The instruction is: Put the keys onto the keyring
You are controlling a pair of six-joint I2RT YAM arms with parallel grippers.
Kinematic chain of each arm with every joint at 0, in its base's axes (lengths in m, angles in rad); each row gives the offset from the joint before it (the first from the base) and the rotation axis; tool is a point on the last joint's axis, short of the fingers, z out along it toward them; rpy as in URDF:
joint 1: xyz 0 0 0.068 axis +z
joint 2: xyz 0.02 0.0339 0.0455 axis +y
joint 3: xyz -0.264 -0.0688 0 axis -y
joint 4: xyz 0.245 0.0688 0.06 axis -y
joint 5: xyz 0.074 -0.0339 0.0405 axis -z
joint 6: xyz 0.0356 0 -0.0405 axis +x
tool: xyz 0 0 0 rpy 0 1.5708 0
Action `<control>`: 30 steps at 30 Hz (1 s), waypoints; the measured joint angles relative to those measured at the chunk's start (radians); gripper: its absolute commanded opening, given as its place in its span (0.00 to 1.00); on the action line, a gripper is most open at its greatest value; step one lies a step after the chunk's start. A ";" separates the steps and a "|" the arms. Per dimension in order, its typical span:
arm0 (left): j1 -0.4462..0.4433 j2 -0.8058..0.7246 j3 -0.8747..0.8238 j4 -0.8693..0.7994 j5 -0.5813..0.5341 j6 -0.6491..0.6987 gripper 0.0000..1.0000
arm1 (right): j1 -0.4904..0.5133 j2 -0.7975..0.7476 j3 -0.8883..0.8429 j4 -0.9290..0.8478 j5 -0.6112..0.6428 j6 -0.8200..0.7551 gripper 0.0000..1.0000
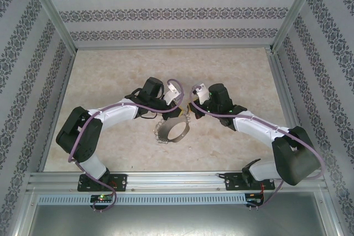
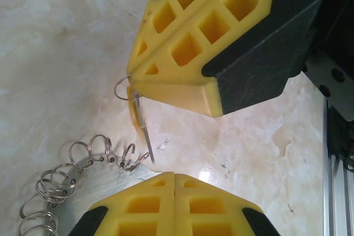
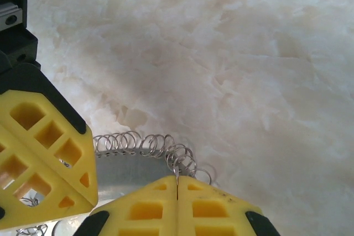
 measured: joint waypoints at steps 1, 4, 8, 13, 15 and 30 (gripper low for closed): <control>0.000 0.000 0.000 0.000 0.000 0.000 0.00 | 0.000 0.000 -0.002 0.001 0.000 0.002 0.00; 0.000 0.000 0.000 0.001 -0.010 0.000 0.01 | -0.006 0.000 -0.014 0.005 0.018 0.021 0.00; 0.000 0.000 0.000 0.015 -0.035 -0.010 0.20 | -0.039 -0.014 -0.038 -0.002 0.082 0.069 0.00; -0.005 0.000 0.000 0.016 -0.078 -0.008 0.35 | -0.106 -0.087 -0.078 -0.034 0.164 0.133 0.00; -0.015 0.000 0.000 0.017 -0.104 -0.006 0.50 | -0.129 -0.119 -0.083 -0.048 0.192 0.153 0.00; -0.053 -0.201 -0.005 0.053 -0.323 -0.069 1.00 | -0.200 -0.280 -0.116 -0.150 0.240 0.212 0.00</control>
